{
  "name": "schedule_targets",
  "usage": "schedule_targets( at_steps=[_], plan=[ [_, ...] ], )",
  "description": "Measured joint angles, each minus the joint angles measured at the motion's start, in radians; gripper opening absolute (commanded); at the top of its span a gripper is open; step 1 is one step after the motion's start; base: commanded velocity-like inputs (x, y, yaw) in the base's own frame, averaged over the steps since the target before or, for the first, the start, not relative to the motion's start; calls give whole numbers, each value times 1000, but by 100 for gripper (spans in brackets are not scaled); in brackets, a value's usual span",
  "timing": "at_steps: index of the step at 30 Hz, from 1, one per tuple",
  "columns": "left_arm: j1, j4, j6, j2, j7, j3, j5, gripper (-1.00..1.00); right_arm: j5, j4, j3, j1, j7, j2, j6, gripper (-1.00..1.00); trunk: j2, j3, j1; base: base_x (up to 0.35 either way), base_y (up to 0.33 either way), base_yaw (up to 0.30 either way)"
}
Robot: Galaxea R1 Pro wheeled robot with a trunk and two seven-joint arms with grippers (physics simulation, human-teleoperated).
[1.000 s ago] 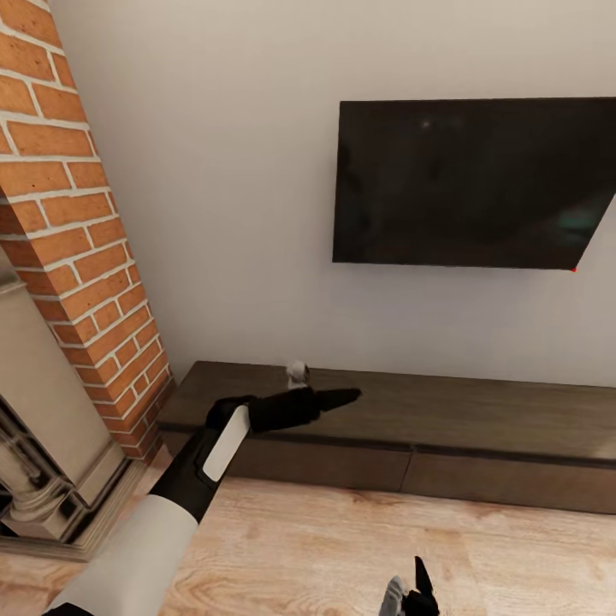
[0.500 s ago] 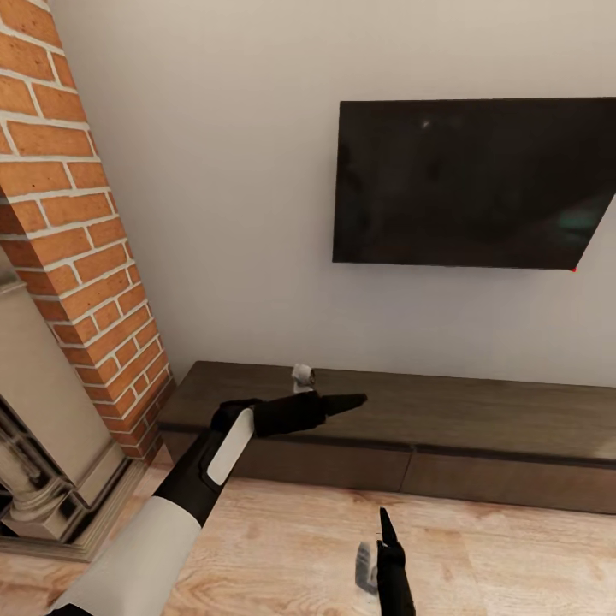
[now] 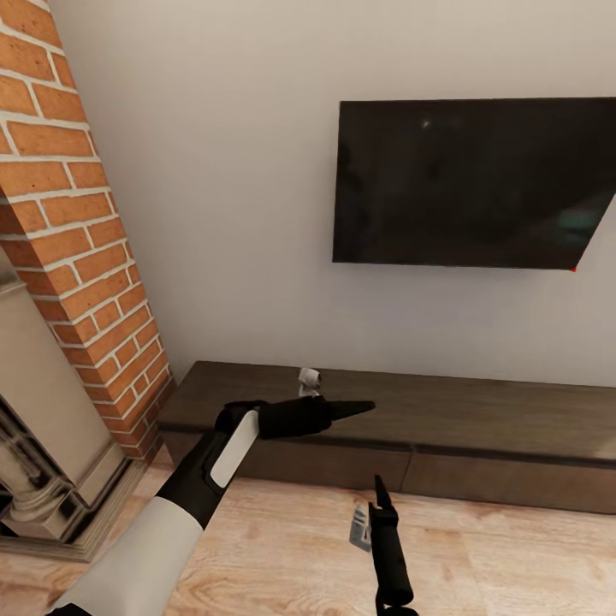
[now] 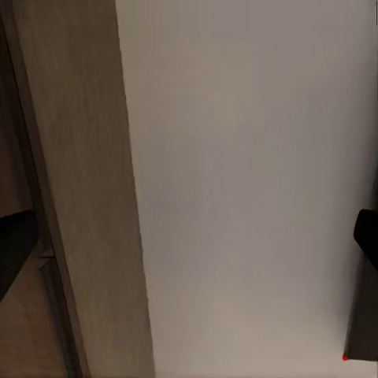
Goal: Place each of the two pumpkins and all three candles from the living room inside a cabinet in the living room (use any cabinet), then make sure every cabinet is closed, and position the cauldron so it is next to a table in the living room.
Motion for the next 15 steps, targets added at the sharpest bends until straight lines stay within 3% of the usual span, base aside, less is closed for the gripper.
schedule_targets(
  at_steps=[8,15],
  plan=[
    [0,-2,-1,0,-1,-1,0,100,5,2,-2,1,-14,3,-7,100,0,0,0,1,0,0],
    [0,-6,5,0,-1,-7,0,100,6,53,-3,2,-2,5,-8,100,0,0,0,323,0,0]
  ],
)
